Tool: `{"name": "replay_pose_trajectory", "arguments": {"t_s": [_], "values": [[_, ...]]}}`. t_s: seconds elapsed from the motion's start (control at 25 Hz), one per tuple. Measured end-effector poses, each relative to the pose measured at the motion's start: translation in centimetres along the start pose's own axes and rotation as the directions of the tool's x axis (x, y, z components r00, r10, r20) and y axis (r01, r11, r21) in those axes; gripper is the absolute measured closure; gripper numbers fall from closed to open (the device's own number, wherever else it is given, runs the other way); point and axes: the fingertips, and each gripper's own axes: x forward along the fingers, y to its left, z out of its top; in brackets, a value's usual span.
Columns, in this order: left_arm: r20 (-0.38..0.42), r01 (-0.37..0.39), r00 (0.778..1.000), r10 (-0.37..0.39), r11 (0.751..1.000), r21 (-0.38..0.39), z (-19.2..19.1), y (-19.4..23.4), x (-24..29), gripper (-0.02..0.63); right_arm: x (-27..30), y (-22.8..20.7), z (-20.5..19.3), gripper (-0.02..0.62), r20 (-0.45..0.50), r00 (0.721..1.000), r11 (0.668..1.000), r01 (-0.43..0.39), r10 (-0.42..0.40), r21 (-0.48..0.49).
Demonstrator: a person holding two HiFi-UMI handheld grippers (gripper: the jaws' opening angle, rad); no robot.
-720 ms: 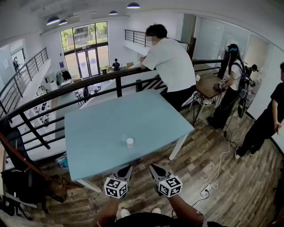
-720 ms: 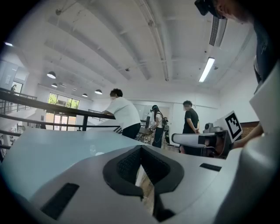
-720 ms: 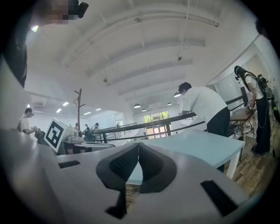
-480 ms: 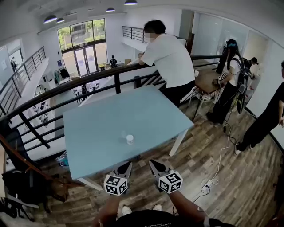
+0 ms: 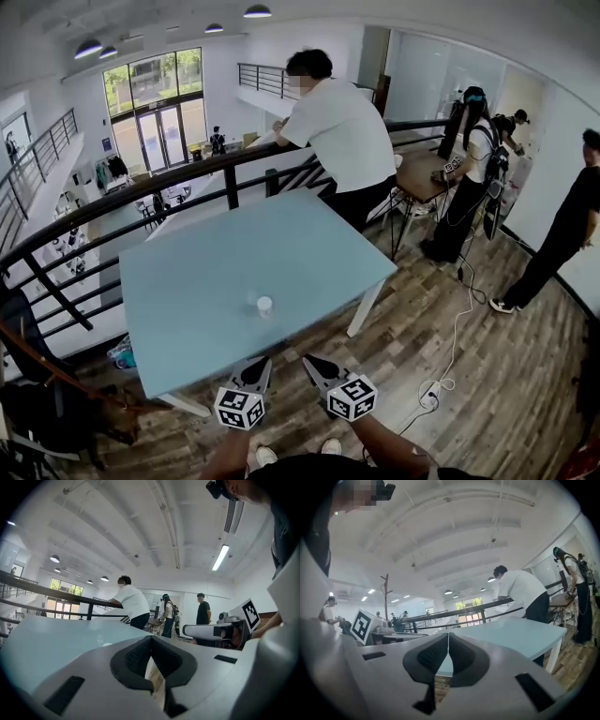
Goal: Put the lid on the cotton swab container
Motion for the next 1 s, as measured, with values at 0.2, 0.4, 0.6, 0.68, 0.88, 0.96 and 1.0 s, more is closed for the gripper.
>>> {"name": "replay_pose_trajectory", "arguments": {"t_s": [0.2, 0.4, 0.6, 0.68, 0.88, 0.96, 1.0], "values": [[-0.009, 0.04, 0.999, -0.04, 0.999, -0.002, -0.8, 0.8, -0.6, 0.594, 1.0, 1.4, -0.6, 0.575, 0.008, 1.0, 0.999, 0.03, -0.029, -0.026], [-0.02, 0.096, 0.995, -0.097, 0.995, -0.011, -0.9, 2.1, -1.0, 0.594, 2.6, 2.6, -0.4, 0.575, 0.015, 0.997, 0.997, 0.074, -0.073, -0.023], [-0.028, 0.117, 0.993, -0.117, 0.993, -0.005, -0.7, 4.0, -1.9, 0.594, 4.1, 3.7, -0.4, 0.575, 0.02, 0.995, 0.995, 0.096, -0.096, 0.001], [-0.029, 0.12, 0.992, -0.12, 0.993, -0.005, -0.8, 4.7, -2.2, 0.594, 4.5, 3.7, -0.7, 0.575, 0.019, 0.994, 0.994, 0.106, -0.106, 0.007], [-0.026, 0.102, 0.994, -0.103, 0.995, -0.008, -0.6, 7.6, -2.5, 0.594, 6.6, 3.9, -1.0, 0.575, 0.005, 0.994, 0.994, 0.107, -0.107, 0.008], [-0.019, 0.098, 0.995, -0.099, 0.995, -0.018, -0.6, 8.2, -1.4, 0.594, 7.3, 2.7, -0.8, 0.575, -0.002, 0.994, 0.994, 0.107, -0.107, -0.003], [-0.019, 0.096, 0.995, -0.097, 0.995, -0.024, -0.7, 8.3, -0.7, 0.594, 7.6, 2.0, -0.8, 0.575, -0.006, 0.994, 0.994, 0.106, -0.106, -0.007]]}}
